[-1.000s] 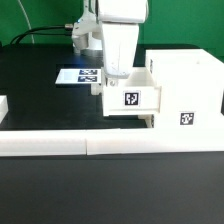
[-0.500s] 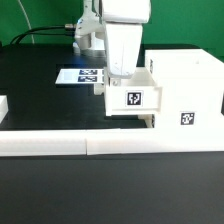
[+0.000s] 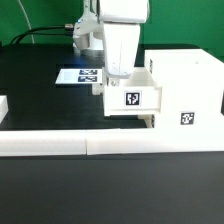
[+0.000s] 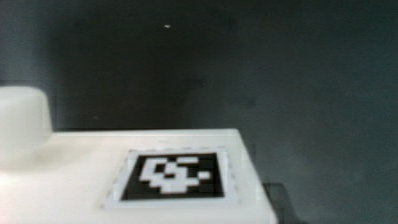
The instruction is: Assemble drawer
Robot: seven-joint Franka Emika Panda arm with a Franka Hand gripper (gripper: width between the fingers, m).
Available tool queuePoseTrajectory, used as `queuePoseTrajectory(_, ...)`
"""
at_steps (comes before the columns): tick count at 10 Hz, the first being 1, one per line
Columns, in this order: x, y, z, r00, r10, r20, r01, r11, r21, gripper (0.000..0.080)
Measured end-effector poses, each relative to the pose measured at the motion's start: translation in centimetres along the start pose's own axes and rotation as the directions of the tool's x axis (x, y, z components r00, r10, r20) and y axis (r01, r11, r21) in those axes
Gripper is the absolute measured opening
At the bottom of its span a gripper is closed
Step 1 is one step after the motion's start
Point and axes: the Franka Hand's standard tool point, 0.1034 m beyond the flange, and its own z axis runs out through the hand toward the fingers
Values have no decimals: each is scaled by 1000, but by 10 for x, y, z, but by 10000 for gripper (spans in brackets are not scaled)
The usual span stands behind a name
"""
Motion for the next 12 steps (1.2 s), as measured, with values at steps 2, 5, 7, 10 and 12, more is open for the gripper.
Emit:
queuePoseTrajectory(2, -1, 1, 0, 1000, -25, 9, 25, 1000, -1, 44)
queuePoseTrajectory(5, -3, 1, 0, 1000, -23, 10, 23, 1000, -4, 44)
queuePoseTrajectory(7, -3, 1, 0, 1000, -22, 10, 22, 1000, -4, 44)
queuePoseTrajectory(10, -5, 1, 0, 999, -49, 14, 49, 999, -4, 44)
queuePoseTrajectory(12, -6, 1, 0, 999, -49, 14, 49, 999, -4, 44)
